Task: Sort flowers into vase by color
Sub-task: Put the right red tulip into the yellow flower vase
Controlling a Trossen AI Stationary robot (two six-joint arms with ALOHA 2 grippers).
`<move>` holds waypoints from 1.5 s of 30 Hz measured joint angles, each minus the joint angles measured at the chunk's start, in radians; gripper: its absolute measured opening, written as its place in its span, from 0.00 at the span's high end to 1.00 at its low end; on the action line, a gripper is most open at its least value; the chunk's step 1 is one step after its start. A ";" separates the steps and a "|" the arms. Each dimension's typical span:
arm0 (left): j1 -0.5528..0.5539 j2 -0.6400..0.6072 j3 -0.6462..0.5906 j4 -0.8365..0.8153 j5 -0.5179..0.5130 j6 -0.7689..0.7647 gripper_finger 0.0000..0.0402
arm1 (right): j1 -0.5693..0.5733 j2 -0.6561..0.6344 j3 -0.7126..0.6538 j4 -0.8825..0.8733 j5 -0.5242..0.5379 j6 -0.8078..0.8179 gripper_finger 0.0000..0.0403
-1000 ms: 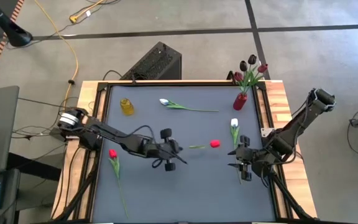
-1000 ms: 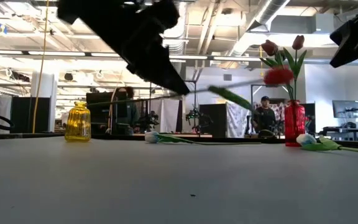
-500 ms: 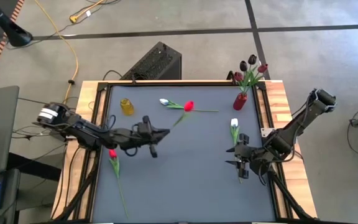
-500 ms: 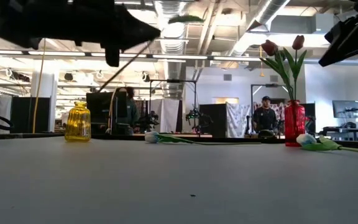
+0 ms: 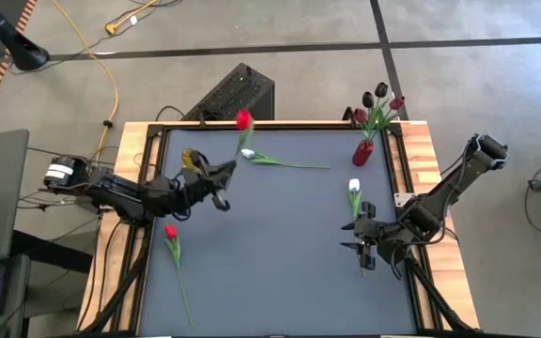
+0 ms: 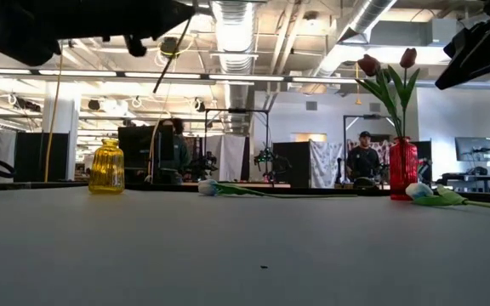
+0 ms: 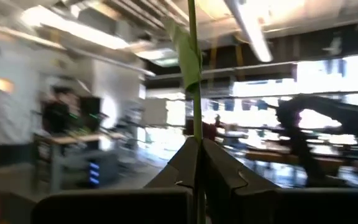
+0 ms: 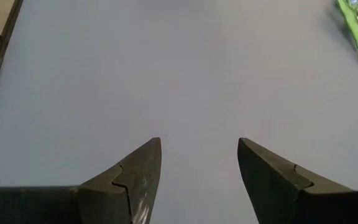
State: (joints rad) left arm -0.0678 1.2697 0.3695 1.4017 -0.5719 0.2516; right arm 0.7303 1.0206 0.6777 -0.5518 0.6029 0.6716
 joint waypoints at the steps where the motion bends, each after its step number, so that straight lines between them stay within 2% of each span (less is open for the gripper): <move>1: 0.012 -0.017 0.000 0.000 -0.010 0.031 1.00 | 0.000 0.000 0.000 0.000 0.000 0.000 0.41; 9: 0.130 -0.137 0.001 -0.019 -0.031 0.196 1.00 | 0.000 0.000 0.000 0.005 0.000 -0.025 0.41; 13: 0.207 -0.202 0.001 -0.113 -0.070 0.191 1.00 | 0.000 0.000 0.000 0.008 0.000 -0.026 0.41; 22: 0.407 -0.359 -0.020 -0.356 -0.060 0.113 1.00 | 0.000 0.000 0.000 0.007 0.000 -0.029 0.41; 26: 0.517 -0.432 -0.138 -0.338 0.012 -0.051 1.00 | 0.000 0.000 0.000 0.007 0.000 -0.029 0.41; 32: 0.659 -0.504 -0.347 -0.170 0.118 -0.213 1.00 | 0.000 0.000 0.000 0.009 0.000 -0.036 0.41; 38: 0.730 -0.517 -0.345 -0.163 0.244 -0.249 1.00 | -0.004 0.000 0.000 0.021 0.006 -0.044 0.41; 45: 0.799 -0.518 -0.341 -0.188 0.253 -0.249 1.00 | -0.046 0.011 0.000 0.043 0.006 -0.053 0.41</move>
State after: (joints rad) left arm 0.7311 0.7521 0.0280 1.2138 -0.3191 0.0025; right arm 0.6847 1.0316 0.6781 -0.5089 0.6088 0.6183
